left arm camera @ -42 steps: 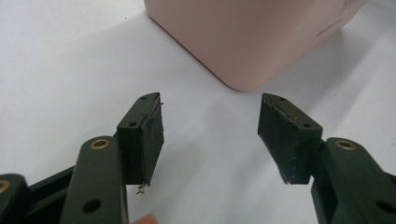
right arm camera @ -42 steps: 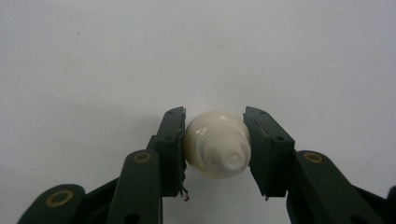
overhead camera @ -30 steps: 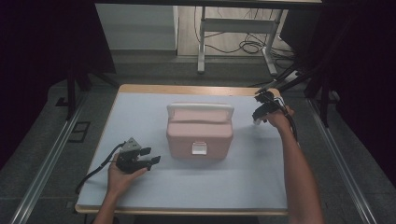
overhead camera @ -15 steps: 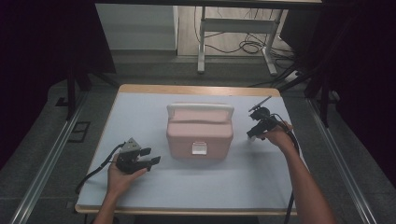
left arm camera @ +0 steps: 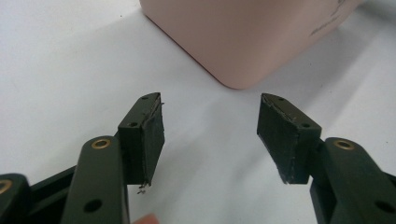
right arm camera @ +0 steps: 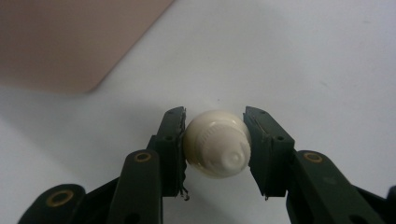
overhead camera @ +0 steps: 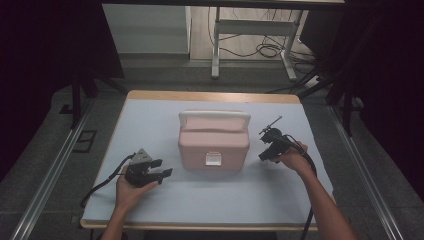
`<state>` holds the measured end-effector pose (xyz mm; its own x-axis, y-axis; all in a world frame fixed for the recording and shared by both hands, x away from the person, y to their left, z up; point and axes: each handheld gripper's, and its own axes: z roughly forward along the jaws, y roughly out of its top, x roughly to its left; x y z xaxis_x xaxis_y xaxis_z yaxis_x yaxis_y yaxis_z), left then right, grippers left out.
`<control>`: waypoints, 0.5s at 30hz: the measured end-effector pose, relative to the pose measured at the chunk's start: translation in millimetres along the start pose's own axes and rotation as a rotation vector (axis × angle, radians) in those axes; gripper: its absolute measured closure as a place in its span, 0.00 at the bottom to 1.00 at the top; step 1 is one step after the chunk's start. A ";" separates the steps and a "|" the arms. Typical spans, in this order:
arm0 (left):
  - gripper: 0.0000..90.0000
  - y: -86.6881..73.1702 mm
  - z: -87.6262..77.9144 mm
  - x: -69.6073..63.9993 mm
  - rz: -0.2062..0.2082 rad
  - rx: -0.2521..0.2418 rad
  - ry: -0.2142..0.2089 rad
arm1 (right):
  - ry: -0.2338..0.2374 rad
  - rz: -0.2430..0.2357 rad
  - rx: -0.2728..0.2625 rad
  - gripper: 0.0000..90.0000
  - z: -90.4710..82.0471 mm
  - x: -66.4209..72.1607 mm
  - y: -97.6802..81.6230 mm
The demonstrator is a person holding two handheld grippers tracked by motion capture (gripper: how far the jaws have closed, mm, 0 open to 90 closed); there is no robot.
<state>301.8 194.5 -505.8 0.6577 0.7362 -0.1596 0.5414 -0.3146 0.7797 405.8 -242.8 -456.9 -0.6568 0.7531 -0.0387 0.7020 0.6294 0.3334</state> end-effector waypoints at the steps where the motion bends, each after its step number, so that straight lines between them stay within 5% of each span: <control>1: 0.46 0.0 0.0 0.1 0.001 0.001 0.001 | -0.002 0.002 -0.007 0.67 -0.3 0.5 -0.4; 9: 0.46 -0.4 0.0 -0.6 0.001 0.002 0.003 | -0.020 0.002 -0.024 0.55 -7.2 1.7 -5.8; 15: 0.46 -0.4 0.6 -0.8 0.000 0.002 0.003 | -0.026 0.036 -0.182 0.46 -41.2 0.9 -14.6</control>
<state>301.3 193.7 -506.4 0.6557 0.7384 -0.1579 0.5429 -0.3156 0.7782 383.6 -259.2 -423.0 -0.6229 0.7809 -0.0470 0.6623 0.5584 0.4995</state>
